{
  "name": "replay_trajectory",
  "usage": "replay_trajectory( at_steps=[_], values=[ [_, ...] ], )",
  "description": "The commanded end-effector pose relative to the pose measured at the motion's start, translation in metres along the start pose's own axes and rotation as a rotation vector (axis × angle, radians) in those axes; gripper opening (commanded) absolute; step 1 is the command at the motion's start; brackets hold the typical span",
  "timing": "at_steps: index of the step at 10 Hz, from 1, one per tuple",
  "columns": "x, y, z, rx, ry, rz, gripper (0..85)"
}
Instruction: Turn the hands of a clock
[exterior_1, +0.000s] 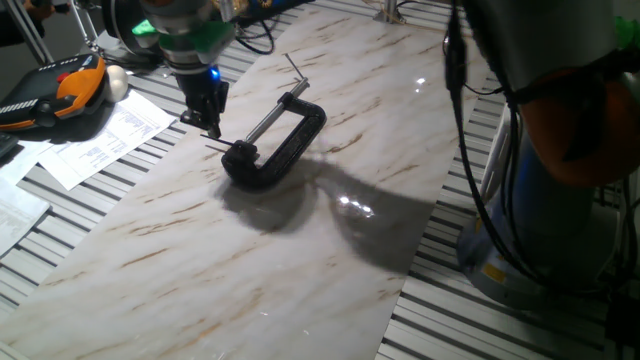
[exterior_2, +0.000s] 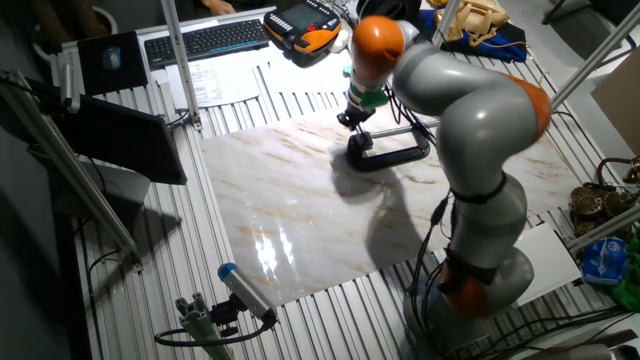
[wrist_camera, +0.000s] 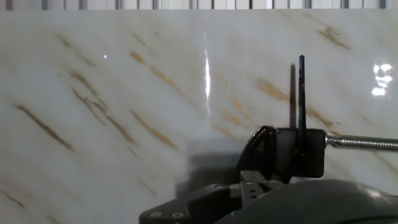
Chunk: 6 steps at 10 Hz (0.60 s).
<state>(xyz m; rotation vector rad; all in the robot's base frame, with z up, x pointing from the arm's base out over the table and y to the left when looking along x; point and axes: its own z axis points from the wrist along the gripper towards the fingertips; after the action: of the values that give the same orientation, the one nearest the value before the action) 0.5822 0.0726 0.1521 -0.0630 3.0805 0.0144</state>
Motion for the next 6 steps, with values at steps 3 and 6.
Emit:
replay_trajectory(
  at_steps=[3,6],
  values=[
    [0.006,0.001,-0.012,0.005,0.009,0.003,0.0],
    [0.006,-0.001,-0.025,0.011,0.036,0.006,0.0]
  ],
)
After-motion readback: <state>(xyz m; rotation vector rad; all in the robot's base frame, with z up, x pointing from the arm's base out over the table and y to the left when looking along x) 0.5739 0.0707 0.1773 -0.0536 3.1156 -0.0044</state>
